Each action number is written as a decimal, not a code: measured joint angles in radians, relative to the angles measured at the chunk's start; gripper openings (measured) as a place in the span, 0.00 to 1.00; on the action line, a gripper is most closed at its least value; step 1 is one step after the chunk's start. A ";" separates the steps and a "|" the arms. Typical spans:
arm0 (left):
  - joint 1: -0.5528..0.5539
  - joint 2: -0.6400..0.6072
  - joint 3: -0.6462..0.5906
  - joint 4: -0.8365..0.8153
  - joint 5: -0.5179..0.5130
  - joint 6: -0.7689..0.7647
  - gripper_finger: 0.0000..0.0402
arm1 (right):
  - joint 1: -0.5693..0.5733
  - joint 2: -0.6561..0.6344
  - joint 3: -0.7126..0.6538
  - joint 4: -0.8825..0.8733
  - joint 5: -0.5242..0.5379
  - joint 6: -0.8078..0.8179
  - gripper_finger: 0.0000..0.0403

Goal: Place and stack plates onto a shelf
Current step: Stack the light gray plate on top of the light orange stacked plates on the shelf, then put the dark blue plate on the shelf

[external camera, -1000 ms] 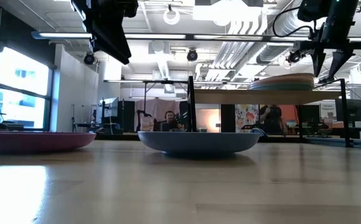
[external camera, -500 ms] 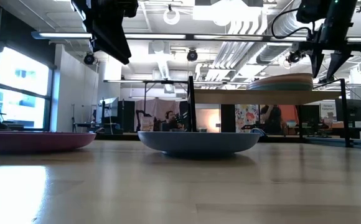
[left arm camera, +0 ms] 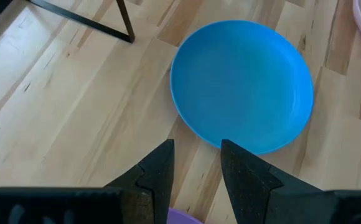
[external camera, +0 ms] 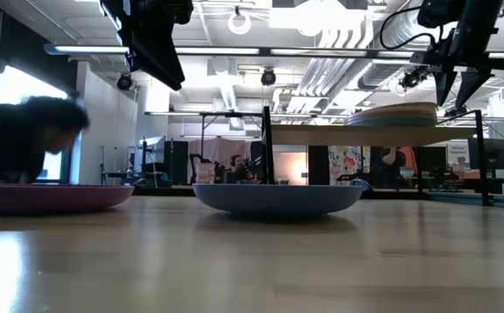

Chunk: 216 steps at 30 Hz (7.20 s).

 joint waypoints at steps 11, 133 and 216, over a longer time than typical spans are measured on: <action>0.000 0.000 0.000 0.000 0.000 -0.078 0.30 | 0.000 0.000 0.000 -0.011 0.000 -0.119 0.38; 0.170 0.376 0.000 0.235 0.264 -0.369 0.30 | 1.000 0.024 0.000 0.174 -0.167 0.538 0.38; 0.454 0.522 0.850 -0.060 0.116 0.193 0.00 | 1.036 -0.138 0.000 0.677 -0.034 0.254 0.38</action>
